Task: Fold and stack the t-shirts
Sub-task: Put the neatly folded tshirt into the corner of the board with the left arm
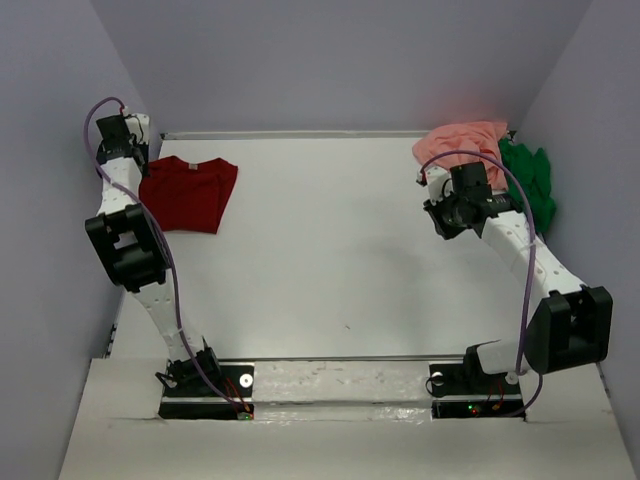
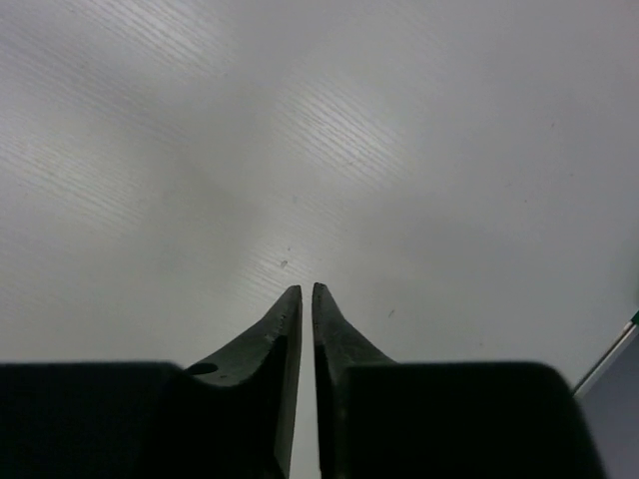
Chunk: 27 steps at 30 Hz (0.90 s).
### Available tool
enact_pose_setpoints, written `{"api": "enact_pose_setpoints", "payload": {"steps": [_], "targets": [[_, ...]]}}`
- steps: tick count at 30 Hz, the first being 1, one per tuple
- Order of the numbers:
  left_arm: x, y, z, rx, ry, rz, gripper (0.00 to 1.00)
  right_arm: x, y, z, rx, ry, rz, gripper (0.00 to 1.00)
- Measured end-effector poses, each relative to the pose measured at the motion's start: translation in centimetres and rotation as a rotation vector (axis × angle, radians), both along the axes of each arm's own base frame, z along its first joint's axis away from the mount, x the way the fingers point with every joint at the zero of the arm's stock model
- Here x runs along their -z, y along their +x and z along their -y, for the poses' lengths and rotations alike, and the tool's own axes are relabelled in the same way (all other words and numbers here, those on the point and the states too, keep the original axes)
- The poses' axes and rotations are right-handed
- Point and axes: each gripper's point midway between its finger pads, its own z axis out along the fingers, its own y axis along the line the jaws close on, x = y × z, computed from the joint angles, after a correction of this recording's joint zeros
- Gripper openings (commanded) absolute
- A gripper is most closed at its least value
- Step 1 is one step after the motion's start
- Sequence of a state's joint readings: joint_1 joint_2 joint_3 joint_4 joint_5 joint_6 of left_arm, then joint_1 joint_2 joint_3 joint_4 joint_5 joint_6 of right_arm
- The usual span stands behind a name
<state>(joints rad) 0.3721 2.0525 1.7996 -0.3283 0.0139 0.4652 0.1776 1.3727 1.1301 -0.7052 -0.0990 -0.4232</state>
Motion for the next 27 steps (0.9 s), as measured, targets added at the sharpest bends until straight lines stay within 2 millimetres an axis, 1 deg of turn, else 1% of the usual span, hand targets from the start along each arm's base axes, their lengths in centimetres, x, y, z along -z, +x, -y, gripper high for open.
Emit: {"api": "enact_pose_setpoints", "payload": {"steps": [2, 5, 9, 10, 12, 14, 17, 22, 27], "targets": [[0.4, 0.2, -0.3, -0.014, 0.007, 0.003, 0.0, 0.4, 0.0, 0.0, -0.002, -0.002, -0.015, 0.0], [1.3, 0.5, -0.6, -0.025, 0.009, -0.004, 0.0, 0.8, 0.0, 0.0, -0.003, -0.005, -0.033, 0.0], [3.4, 0.9, -1.0, -0.038, 0.02, -0.036, 0.0, 1.2, 0.1, -0.1, -0.003, -0.008, -0.053, 0.0], [4.1, 1.2, -1.2, -0.041, 0.024, -0.047, 0.0, 1.2, 0.2, -0.1, -0.003, -0.009, -0.058, 0.0], [4.9, 1.7, -1.6, -0.046, 0.032, -0.054, 0.0, 1.3, 0.2, -0.1, -0.004, -0.009, -0.066, 0.0], [6.2, 2.4, -2.0, -0.05, 0.042, -0.071, 0.0, 1.4, 0.2, -0.2, -0.005, -0.009, -0.073, 0.0], [7.0, 2.9, -2.2, -0.055, 0.049, -0.078, 0.0, 1.6, 0.1, -0.2, -0.007, -0.008, -0.084, 0.0], [7.9, 4.8, -2.7, -0.06, 0.077, -0.071, 0.0, 1.8, -0.1, -0.2, -0.008, -0.008, -0.096, 0.0], [9.6, 5.2, -2.4, -0.059, 0.095, -0.099, 0.0, 1.8, -0.2, -0.2, -0.01, -0.007, -0.1, 0.0]]}}
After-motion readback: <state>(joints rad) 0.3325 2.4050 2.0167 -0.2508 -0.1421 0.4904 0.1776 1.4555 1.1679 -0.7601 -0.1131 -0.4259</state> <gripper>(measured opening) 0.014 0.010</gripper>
